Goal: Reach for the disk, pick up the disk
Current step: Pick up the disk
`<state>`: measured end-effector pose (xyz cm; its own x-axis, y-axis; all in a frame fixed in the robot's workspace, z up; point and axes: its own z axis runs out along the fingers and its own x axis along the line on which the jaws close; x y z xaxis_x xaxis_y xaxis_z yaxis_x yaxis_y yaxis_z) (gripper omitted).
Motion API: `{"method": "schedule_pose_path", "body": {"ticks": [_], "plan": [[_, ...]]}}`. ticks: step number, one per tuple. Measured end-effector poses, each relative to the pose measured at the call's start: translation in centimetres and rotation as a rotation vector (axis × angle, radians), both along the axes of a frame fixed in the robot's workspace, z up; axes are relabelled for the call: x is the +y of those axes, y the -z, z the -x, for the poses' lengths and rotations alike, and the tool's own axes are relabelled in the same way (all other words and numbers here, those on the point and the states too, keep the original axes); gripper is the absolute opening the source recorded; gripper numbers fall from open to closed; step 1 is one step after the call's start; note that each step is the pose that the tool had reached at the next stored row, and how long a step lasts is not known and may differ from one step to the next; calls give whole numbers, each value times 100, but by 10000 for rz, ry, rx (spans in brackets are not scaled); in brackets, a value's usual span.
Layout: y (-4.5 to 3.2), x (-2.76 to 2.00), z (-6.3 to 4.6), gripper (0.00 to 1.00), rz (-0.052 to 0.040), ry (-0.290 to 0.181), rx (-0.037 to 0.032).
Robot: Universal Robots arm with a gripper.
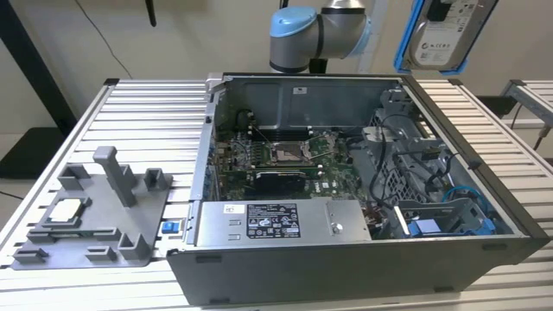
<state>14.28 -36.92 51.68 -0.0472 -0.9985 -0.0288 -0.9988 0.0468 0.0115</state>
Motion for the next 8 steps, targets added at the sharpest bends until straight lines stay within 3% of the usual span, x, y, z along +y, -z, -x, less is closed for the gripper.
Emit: {"method": "schedule_pose_path", "body": {"ticks": [1,3,8], "plan": [[2,-1,32,0,1,-1,-44],[5,-30,49,0,1,0,-70],[18,-227,68,0,-11,-1,-86]]}}
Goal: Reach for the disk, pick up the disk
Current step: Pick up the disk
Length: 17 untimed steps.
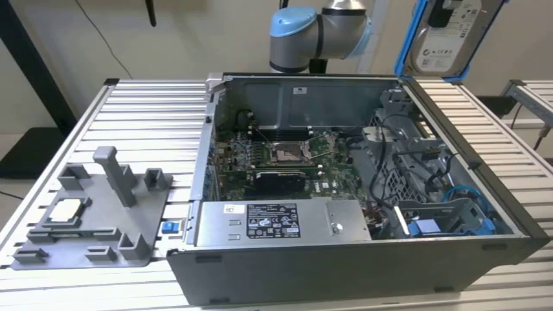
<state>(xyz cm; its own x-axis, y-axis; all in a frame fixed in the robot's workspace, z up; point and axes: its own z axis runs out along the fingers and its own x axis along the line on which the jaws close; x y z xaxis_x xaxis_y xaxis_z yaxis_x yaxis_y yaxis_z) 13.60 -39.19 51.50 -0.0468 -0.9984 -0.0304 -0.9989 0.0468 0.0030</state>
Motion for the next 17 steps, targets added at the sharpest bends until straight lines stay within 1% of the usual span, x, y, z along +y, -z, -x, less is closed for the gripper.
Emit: {"method": "schedule_pose_path", "body": {"ticks": [3,12,17], "plan": [[5,-130,0,0,0,0,0],[21,-544,0,0,1,0,16],[29,-763,1,0,1,2,47]]}}
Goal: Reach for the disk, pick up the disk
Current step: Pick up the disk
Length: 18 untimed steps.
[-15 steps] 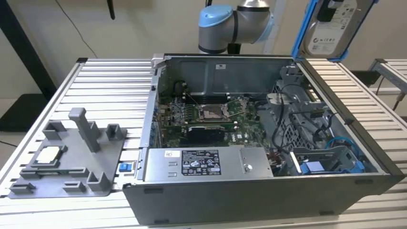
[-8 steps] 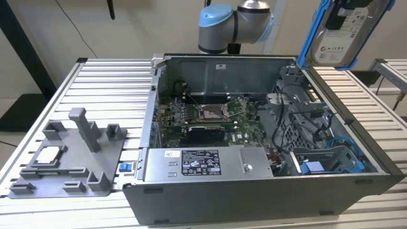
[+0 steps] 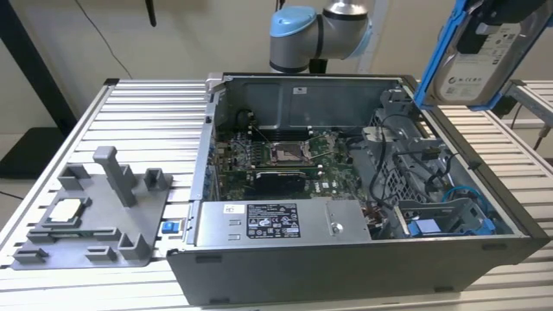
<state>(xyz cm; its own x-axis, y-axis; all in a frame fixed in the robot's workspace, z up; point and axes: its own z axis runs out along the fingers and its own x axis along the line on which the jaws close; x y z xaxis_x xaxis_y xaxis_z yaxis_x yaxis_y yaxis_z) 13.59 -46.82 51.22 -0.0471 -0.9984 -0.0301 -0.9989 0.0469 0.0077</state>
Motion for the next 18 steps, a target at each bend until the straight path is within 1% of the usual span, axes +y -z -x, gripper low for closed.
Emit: {"method": "schedule_pose_path", "body": {"ticks": [8,14,15,18], "plan": [[20,-360,0,0,1,-1,73],[39,-628,-1,0,3,-2,97],[44,-664,0,0,1,-2,98],[56,-747,9,0,1,-1,98]]}}
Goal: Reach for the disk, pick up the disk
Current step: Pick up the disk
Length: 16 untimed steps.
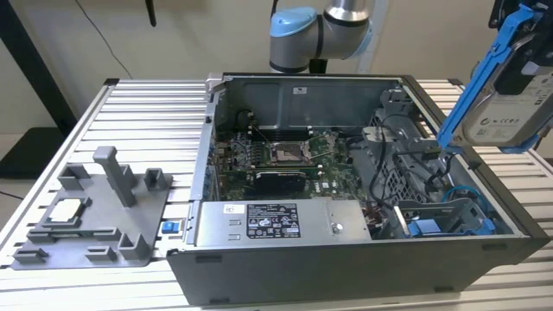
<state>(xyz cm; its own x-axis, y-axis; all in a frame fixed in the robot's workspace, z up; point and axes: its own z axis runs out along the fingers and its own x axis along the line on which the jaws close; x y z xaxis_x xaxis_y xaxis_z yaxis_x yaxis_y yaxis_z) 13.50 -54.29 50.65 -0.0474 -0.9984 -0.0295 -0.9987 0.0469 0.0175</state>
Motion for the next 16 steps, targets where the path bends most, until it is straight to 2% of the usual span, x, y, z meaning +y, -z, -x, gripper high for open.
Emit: {"method": "schedule_pose_path", "body": {"ticks": [4,12,16], "plan": [[28,-107,70,0,-1,0,1],[111,-255,300,0,-2,0,0],[146,-367,348,0,0,-1,0]]}}
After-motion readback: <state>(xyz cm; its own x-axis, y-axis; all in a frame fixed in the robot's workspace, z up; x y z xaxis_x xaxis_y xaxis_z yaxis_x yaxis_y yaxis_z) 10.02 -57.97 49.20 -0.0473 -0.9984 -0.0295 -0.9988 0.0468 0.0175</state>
